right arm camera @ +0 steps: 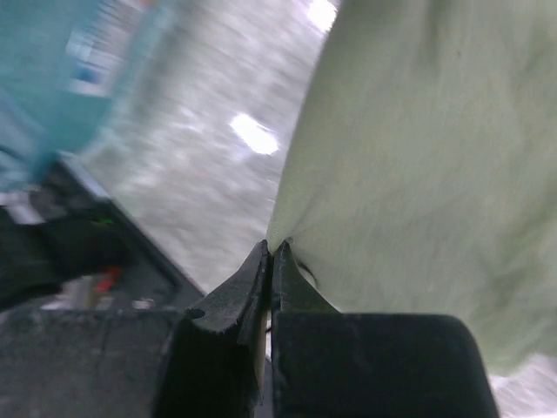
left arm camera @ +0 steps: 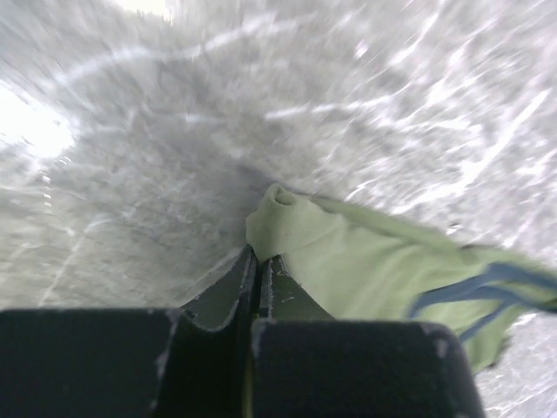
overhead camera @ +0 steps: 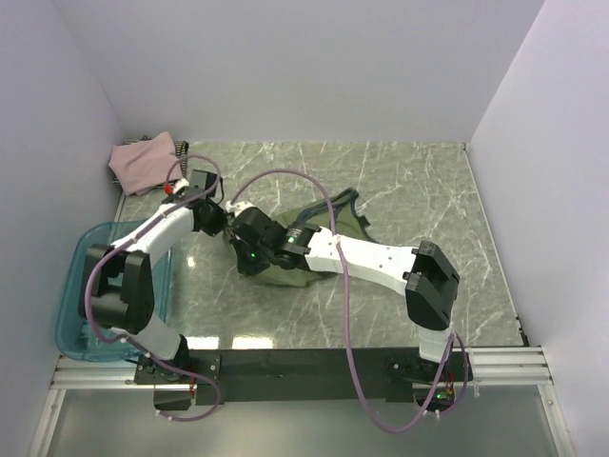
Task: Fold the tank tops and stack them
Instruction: Fold the tank top
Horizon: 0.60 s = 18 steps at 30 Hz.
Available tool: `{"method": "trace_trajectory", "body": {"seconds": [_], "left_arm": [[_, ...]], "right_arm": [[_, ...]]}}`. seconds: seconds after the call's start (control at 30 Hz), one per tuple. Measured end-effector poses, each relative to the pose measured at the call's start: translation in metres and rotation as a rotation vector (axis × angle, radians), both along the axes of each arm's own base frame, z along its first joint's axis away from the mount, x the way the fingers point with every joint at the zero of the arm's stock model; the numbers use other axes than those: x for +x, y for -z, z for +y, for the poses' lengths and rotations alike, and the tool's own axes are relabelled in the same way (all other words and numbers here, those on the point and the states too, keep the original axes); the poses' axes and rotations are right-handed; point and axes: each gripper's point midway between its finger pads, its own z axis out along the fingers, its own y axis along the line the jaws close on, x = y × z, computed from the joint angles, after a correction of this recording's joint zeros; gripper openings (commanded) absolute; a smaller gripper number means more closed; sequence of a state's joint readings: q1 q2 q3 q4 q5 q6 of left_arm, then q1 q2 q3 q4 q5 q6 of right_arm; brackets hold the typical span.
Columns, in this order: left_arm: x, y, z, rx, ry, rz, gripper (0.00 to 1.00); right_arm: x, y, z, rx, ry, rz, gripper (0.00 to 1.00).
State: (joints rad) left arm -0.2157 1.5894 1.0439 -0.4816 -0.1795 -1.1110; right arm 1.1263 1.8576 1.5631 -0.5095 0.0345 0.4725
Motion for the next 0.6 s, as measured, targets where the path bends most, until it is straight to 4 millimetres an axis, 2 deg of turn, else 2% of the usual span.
{"method": "trace_trajectory", "body": {"seconds": [0.13,0.33,0.47,0.6], "left_arm": [[0.008,-0.029,0.01,0.031,-0.007,-0.047,0.01],[0.026,-0.064,0.006,0.03,0.023,-0.115,0.01],[0.037,-0.071,-0.009,0.018,0.065,-0.129,0.01],[0.049,-0.072,-0.039,0.011,0.127,-0.13,0.01]], "right_arm": [[0.0,-0.026,0.02,0.085,-0.006,0.012,0.0],[0.006,-0.027,0.021,0.127,0.033,0.034,0.0],[0.017,-0.012,-0.002,0.134,0.105,0.069,0.0],[0.028,-0.006,-0.031,0.152,0.184,0.095,0.0]]}}
